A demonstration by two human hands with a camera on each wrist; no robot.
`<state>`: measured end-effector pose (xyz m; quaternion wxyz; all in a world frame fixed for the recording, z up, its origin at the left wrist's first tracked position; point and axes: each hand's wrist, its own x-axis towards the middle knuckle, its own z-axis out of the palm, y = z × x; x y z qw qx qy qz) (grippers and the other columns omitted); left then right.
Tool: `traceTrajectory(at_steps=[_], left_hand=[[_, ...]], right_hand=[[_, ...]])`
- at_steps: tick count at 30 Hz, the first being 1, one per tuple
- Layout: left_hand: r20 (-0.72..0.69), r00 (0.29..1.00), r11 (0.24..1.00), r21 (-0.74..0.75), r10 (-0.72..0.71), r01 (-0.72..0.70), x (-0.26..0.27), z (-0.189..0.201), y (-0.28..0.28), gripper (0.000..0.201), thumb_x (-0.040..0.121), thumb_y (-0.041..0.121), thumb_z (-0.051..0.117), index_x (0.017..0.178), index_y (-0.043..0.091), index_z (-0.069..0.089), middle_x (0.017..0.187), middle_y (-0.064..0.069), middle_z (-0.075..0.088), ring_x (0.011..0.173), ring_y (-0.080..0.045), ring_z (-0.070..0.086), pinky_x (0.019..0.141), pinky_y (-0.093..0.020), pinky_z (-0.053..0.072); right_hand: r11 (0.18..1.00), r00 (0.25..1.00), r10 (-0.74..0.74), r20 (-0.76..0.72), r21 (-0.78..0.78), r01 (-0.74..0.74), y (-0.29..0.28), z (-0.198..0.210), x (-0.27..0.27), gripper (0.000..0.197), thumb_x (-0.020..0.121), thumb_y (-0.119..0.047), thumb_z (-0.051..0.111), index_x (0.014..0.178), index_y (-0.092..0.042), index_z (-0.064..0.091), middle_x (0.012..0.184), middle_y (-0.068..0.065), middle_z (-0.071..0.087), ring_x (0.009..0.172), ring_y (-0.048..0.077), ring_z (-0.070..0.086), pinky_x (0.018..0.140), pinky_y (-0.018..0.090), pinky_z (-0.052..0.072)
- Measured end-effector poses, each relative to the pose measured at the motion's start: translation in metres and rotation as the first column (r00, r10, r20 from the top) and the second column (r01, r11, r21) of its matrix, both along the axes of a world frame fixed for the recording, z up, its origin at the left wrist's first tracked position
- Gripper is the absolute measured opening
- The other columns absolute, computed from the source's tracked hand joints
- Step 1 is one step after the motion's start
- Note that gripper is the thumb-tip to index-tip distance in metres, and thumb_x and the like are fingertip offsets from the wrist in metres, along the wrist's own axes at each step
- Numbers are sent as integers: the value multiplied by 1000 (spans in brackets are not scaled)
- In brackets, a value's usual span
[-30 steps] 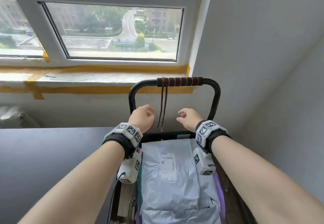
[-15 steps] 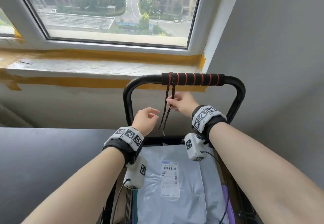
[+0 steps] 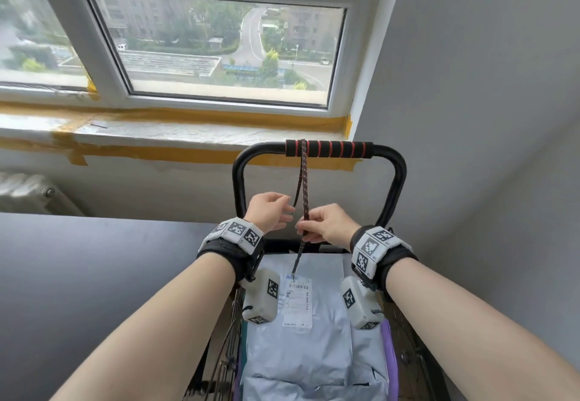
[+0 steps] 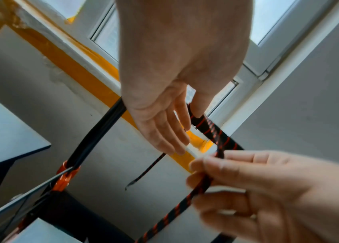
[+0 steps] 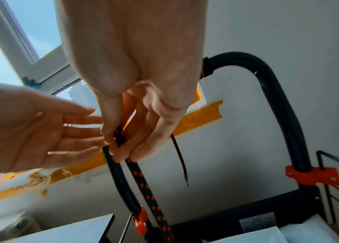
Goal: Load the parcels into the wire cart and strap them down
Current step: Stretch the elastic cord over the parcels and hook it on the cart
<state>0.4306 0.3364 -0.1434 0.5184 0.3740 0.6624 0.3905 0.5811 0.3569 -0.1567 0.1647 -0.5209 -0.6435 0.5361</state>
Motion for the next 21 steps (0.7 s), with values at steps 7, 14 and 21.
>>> traceTrajectory(at_steps=[7,14,21], left_hand=[[75,997,998,-60,14,-9,37,31,-52,29,96,16,52,121,3,58,111,-14,68,99,-26,66,91,-38,53],[62,997,999,-33,35,-33,73,35,-84,27,90,14,62,114,1,63,99,-13,69,88,-22,66,81,-29,55],[-38,999,999,-43,-35,33,89,27,-112,24,84,13,70,105,1,67,89,-8,72,75,-13,64,82,-27,56]], right_hand=[[974,977,207,58,-105,-200,-68,13,38,27,89,-10,64,106,11,64,80,5,66,60,4,62,69,18,54],[898,909,397,127,-261,-356,-114,7,79,27,89,-17,65,112,-2,66,104,12,70,86,14,67,87,26,55],[928,936,339,97,-197,-316,-112,-2,116,36,86,1,62,121,-7,60,114,8,67,93,12,63,82,23,53]])
